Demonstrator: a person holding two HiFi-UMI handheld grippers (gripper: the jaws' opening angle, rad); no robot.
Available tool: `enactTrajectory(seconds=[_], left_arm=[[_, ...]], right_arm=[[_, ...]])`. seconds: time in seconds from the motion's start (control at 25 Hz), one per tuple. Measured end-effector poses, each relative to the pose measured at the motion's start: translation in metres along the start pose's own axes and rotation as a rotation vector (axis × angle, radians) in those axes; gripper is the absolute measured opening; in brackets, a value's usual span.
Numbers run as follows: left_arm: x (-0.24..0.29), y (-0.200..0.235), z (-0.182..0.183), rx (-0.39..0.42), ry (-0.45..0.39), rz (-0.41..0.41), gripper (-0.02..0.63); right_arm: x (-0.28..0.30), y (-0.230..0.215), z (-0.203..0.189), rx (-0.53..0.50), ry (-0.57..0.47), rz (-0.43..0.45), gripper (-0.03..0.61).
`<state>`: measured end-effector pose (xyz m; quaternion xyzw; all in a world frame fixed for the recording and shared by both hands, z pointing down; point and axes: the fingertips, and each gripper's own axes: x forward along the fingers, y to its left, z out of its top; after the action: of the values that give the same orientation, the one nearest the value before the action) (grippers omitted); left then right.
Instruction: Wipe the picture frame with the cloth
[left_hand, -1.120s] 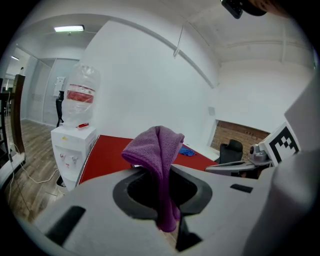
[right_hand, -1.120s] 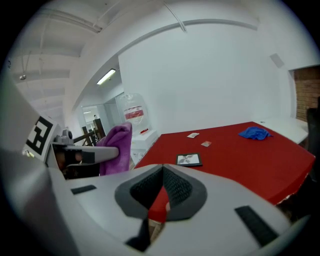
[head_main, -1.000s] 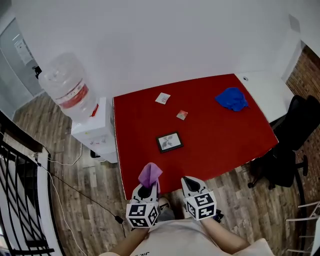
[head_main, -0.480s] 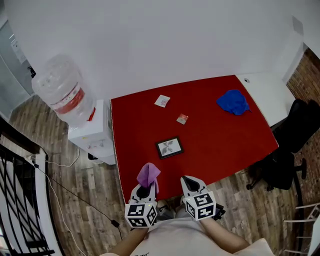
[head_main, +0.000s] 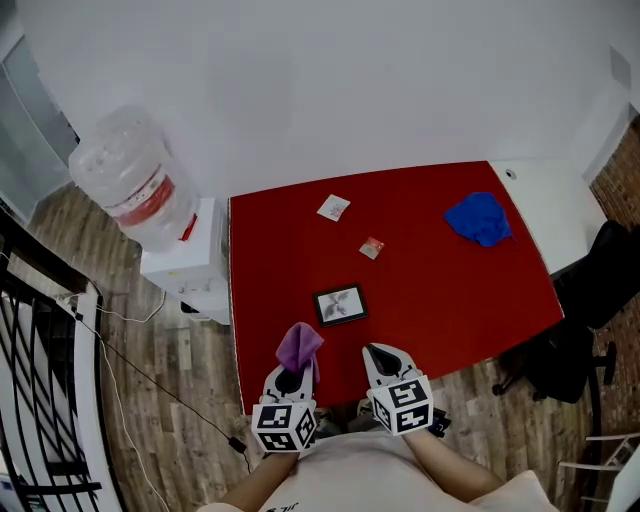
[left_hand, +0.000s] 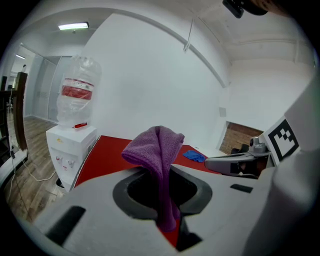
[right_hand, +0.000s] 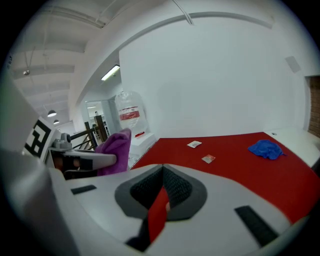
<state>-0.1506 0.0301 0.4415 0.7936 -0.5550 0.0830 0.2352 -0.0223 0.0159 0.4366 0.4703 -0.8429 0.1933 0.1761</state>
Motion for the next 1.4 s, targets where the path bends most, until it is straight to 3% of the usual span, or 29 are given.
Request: enactTrajectory(seconds=[0.8,1.16,1.4], left_arm=[[0.049,0.005,-0.013,-0.007,0.066,0.027,0.057],[0.099,0.032,-0.019,0.041,0.064,0.023,0.057],[0.137,0.041,-0.025,0.141,0.118,-0.037,0.057]], right_arm=[[0.039,-0.046,-0.019,0.027,0.061,0.005,0.003],[0.085,-0.067,-0.023,0.033,0.067,-0.024,0.003],[0.108,-0.077,-0.028,0.036,0.078,-0.034,0.003]])
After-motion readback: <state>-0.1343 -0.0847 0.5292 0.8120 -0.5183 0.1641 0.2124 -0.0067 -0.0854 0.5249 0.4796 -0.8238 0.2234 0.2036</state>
